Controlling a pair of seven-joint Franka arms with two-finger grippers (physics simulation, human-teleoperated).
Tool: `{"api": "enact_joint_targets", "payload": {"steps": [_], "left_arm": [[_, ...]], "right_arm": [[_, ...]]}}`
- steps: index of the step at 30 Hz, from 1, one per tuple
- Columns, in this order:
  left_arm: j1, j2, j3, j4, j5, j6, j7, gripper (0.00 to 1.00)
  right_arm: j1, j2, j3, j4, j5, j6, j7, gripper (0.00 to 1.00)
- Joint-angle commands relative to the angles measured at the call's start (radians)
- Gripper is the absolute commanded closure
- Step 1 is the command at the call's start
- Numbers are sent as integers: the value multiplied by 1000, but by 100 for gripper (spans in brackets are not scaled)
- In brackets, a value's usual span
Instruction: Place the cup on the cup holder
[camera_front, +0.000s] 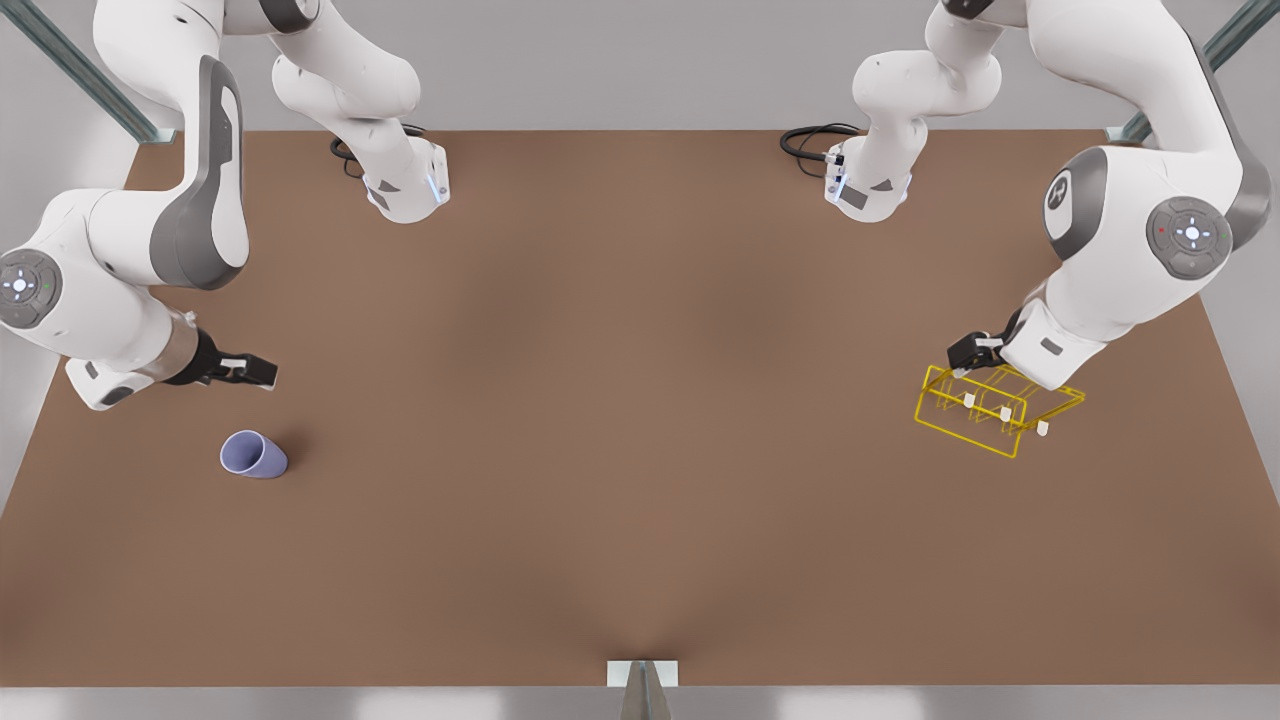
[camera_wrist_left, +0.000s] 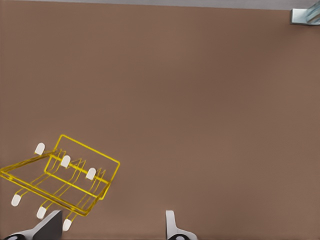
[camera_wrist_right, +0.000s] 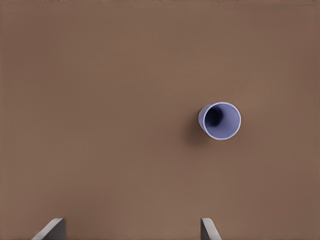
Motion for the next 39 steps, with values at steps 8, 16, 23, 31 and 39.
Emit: {"api": "enact_joint_targets", "payload": {"steps": [8, 16, 23, 31, 39], "left_arm": [[0, -2, 17, -1, -4, -75, -58, 0], [2, 29, 18, -1, -5, -75, -41, 0], [2, 41, 23, -7, -8, -19, -39, 0], [2, 18, 21, -4, -7, -34, -38, 0], [2, 17, 21, -4, 4, -36, -38, 0]], "right_arm": [[2, -1, 0, -1, 1, 20, 16, 0], [3, 76, 2, -10, 1, 49, 25, 0], [-61, 273, -6, 0, 4, 356, 2, 0], [-166, 450, -5, 73, 28, 436, -125, 0], [-186, 448, -5, -7, 19, 471, -150, 0]]}}
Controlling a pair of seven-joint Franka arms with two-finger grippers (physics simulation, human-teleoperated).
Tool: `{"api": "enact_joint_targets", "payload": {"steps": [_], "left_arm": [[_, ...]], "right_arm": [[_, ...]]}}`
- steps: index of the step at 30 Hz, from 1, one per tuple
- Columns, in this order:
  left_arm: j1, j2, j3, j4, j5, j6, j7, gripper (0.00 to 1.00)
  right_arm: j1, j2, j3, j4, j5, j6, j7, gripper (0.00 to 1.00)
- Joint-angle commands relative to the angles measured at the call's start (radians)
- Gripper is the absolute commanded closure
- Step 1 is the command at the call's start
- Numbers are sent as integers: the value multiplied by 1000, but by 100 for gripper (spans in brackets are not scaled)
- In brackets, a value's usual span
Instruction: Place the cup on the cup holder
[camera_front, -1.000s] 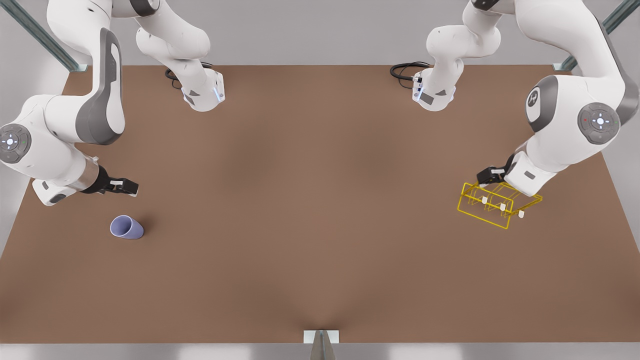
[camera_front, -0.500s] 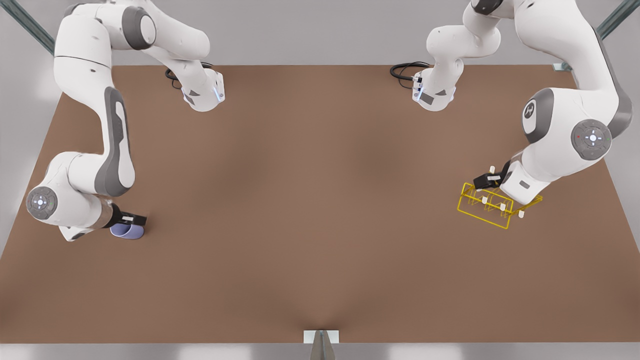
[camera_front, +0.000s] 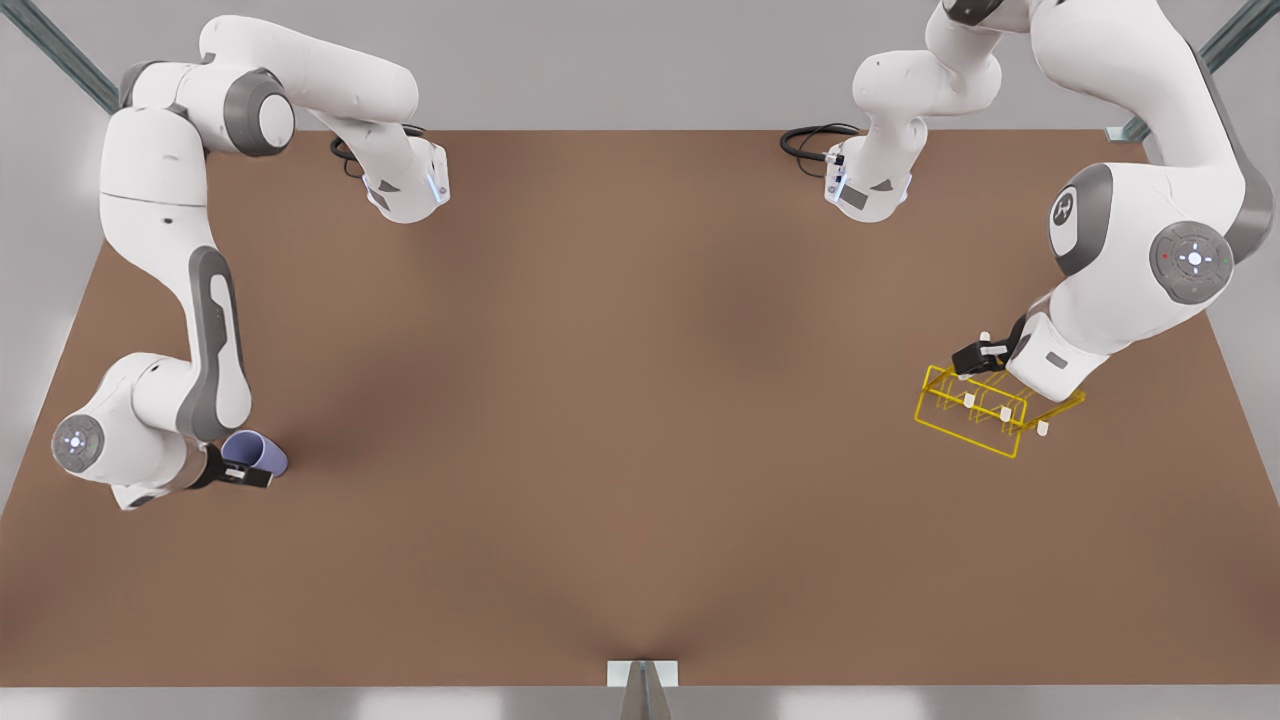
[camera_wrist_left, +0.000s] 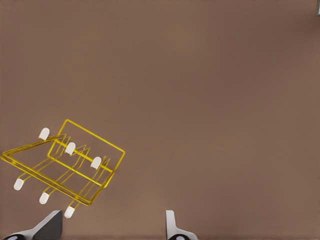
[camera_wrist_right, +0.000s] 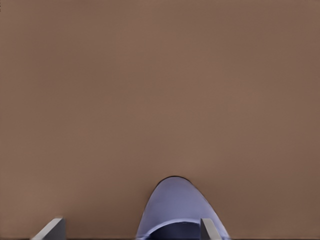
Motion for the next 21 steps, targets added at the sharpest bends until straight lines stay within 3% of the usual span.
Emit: {"api": "enact_joint_targets", "payload": {"steps": [1, 8, 9, 11, 12, 15, 21], "left_arm": [[0, -4, 1, 1, 3, -2, -2, 0], [0, -20, 9, 4, 8, -21, -4, 0], [0, -19, 9, 4, 8, -21, -4, 0], [0, -16, 10, 4, 8, -19, -4, 0], [0, -16, 10, 4, 8, -21, -2, 0], [0, -14, 12, 4, 8, -19, -2, 0], [0, -14, 20, 2, 4, -21, -19, 0]], "right_arm": [[0, -26, 0, -43, 0, 35, -88, 0], [3, -57, 0, -123, -43, 45, -88, 0], [3, -51, 0, -123, -43, 47, -88, 5], [3, -39, 0, -123, -43, 45, -84, 26], [3, -39, 0, -123, -43, 42, -82, 32], [2, -28, 0, -120, -43, 47, -70, 78], [19, -48, 2, -114, -63, 35, -68, 79]]}}
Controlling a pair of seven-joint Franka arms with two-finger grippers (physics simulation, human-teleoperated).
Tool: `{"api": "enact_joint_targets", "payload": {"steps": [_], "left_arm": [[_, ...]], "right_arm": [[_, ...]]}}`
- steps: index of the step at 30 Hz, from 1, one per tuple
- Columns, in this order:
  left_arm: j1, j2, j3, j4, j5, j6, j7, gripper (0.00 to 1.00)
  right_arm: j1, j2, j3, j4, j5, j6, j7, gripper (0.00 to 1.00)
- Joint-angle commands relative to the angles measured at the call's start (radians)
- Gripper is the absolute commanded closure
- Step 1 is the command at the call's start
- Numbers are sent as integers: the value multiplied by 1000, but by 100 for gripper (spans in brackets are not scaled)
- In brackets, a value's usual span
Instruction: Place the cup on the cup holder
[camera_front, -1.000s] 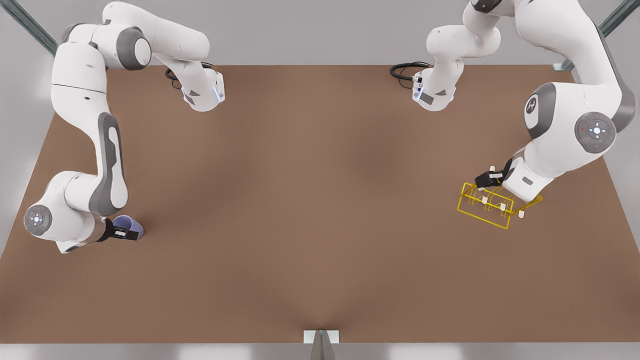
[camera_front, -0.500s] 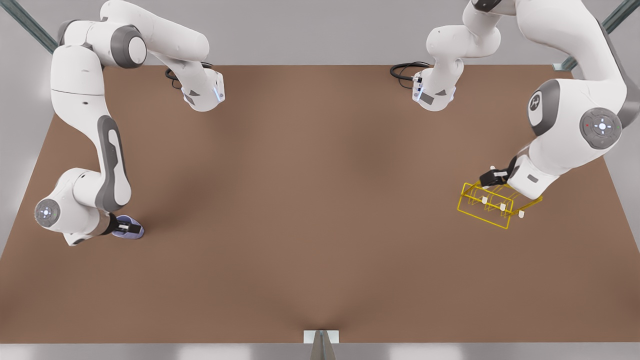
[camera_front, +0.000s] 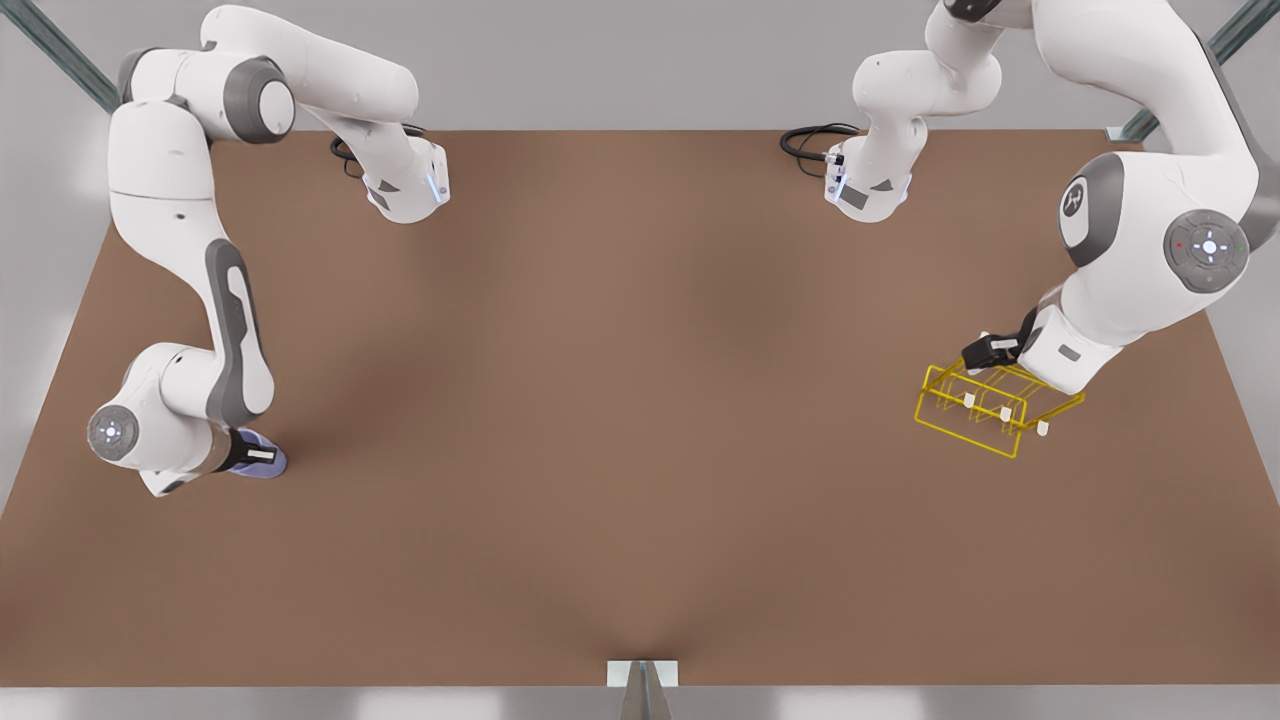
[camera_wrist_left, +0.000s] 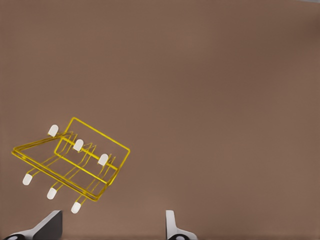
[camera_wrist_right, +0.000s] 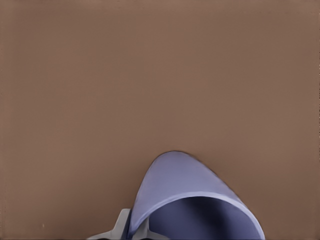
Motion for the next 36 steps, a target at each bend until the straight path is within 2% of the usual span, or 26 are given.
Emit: {"api": "enact_joint_targets", "payload": {"steps": [1, 2, 4, 5, 6, 7, 9, 10, 11, 12, 15, 17, 19, 23, 28, 36], "left_arm": [[2, 3, 3, -6, -1, -13, -8, 0], [2, 9, 3, -9, -1, -13, 1, 0], [2, 11, 3, -8, -10, -8, 4, 0], [2, 14, 1, -8, -12, -10, 4, 0], [2, 19, -2, -6, -12, -5, 3, 0], [2, 16, -6, -1, -12, -10, 3, 0], [2, 8, -11, 2, -10, -11, 4, 0], [2, -1, -8, 5, -8, -11, 6, 0], [2, -1, -8, 5, 1, -11, 3, 0], [2, 0, -8, 5, -1, -11, 3, 0], [2, -3, -13, 6, 2, -2, -8, 0], [2, 3, -13, 6, 5, 4, -11, 0], [2, 11, -11, 6, 7, 4, -11, 0], [2, 13, -11, 5, 4, -2, -11, 0], [2, 13, -11, 5, 4, -3, -11, 0], [2, 14, -11, 5, 4, 1, -11, 0]], "right_arm": [[5, -20, 5, 4, -12, -8, 39, 79], [6, -29, 11, 8, -10, -8, 54, 79], [3, -66, 91, 40, 60, -12, 64, 79], [5, -60, 163, 63, 63, -34, -125, 79], [6, -58, 220, 83, 114, -29, -179, 79], [5, -52, 296, 92, 149, -22, -116, 79], [8, -3, 416, 123, 427, -14, -113, 79], [35, 17, 468, 132, 439, 47, -56, 79], [106, 29, 481, 158, 508, 99, 28, 79], [193, 60, 481, 174, 663, 185, 64, 79], [377, 144, 481, 269, 932, 429, 73, 79], [477, 244, 478, 447, 947, 469, 206, 79], [613, 376, 478, 638, 947, 589, 338, 79], [798, 566, 491, 898, 955, 690, 383, 79], [960, 641, 502, 955, 944, 732, 367, 79], [994, 746, 474, 953, 936, 747, 303, 79]]}}
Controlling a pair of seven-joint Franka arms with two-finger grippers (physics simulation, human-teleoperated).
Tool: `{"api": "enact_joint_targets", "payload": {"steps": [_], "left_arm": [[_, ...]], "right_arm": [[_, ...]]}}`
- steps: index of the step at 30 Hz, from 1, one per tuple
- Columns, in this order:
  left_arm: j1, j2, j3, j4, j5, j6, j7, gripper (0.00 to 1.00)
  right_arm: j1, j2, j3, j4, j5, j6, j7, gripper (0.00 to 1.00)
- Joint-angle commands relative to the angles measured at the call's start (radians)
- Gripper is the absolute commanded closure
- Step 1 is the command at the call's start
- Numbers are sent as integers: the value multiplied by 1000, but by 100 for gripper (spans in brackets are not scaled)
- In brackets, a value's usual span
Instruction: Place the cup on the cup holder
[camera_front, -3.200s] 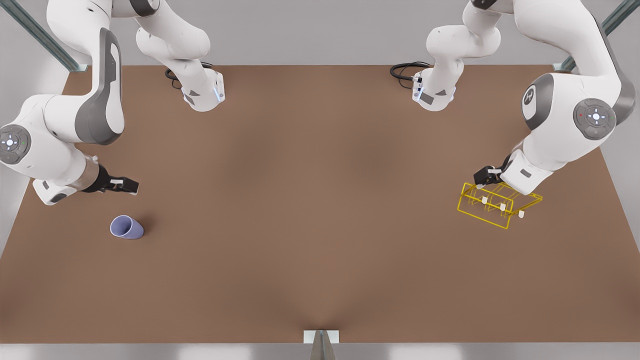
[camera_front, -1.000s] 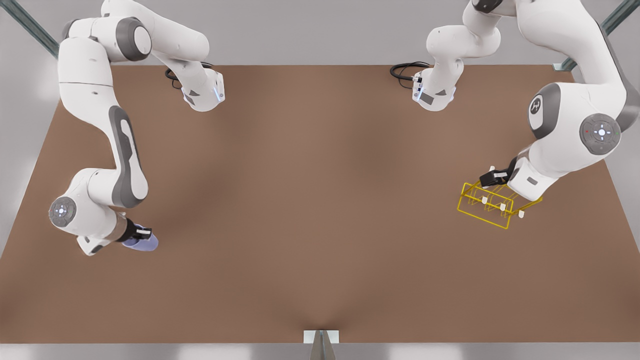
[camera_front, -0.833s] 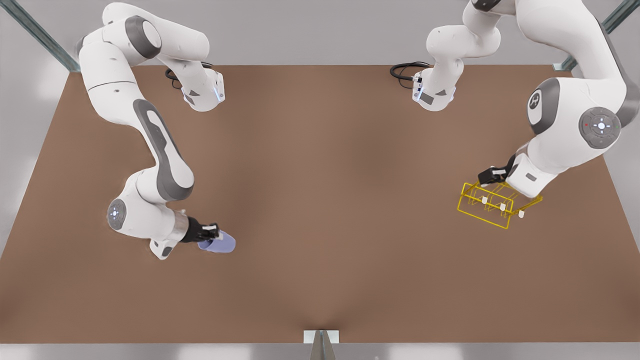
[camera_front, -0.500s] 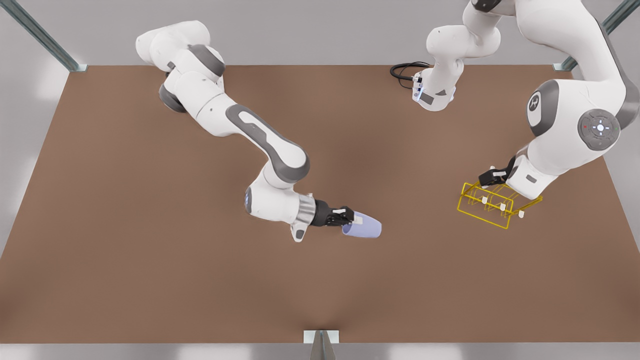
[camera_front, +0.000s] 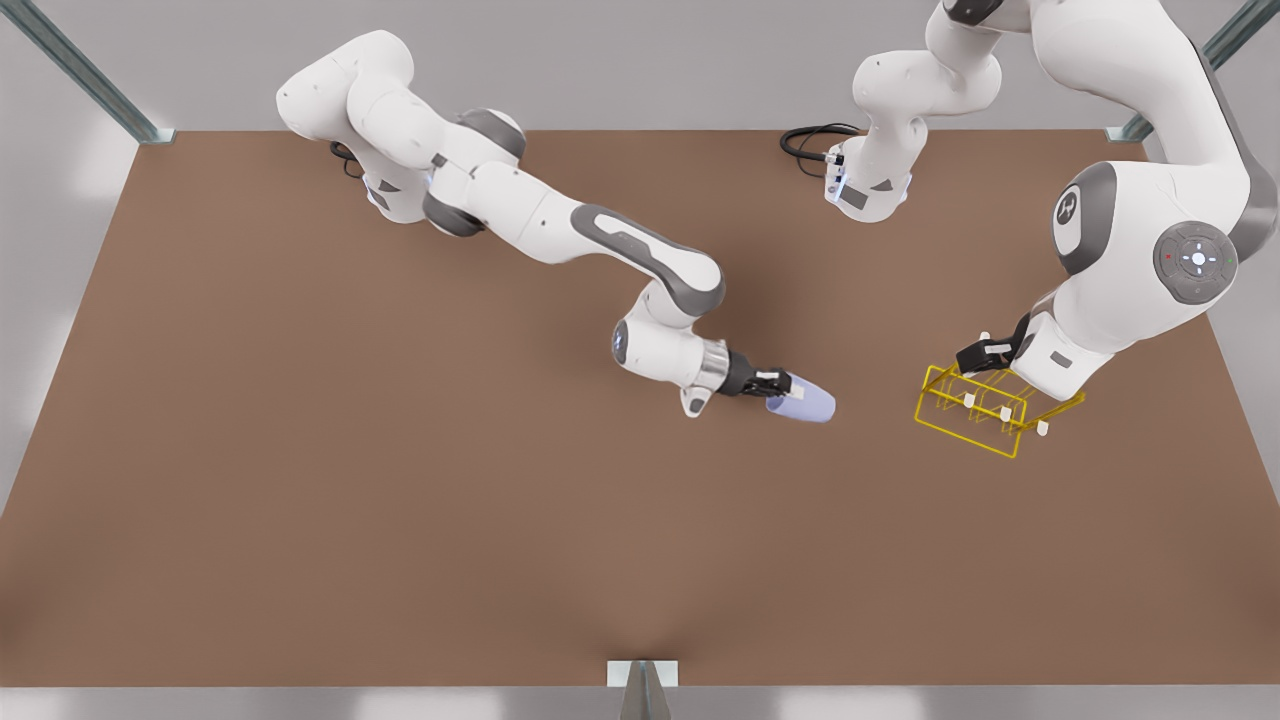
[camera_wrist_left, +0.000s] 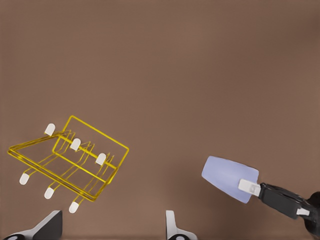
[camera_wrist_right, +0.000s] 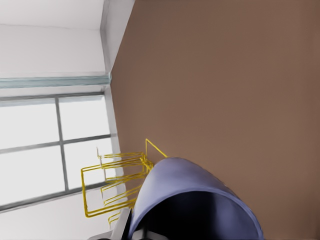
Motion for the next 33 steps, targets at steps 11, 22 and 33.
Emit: {"api": "enact_joint_targets", "payload": {"steps": [11, 22, 33], "left_arm": [[-1, 2, -1, -1, 1, 4, -4, 0], [-136, 91, -110, -12, 1, -7, -477, 0], [-244, 237, -98, -358, 4, 1013, -2509, 0]], "right_arm": [[-1, 32, -44, -8, -5, 19, 68, 0], [-363, -540, -145, -778, -66, -114, -235, 0], [-435, -1146, -848, -807, -814, -1210, -146, 0]]}}
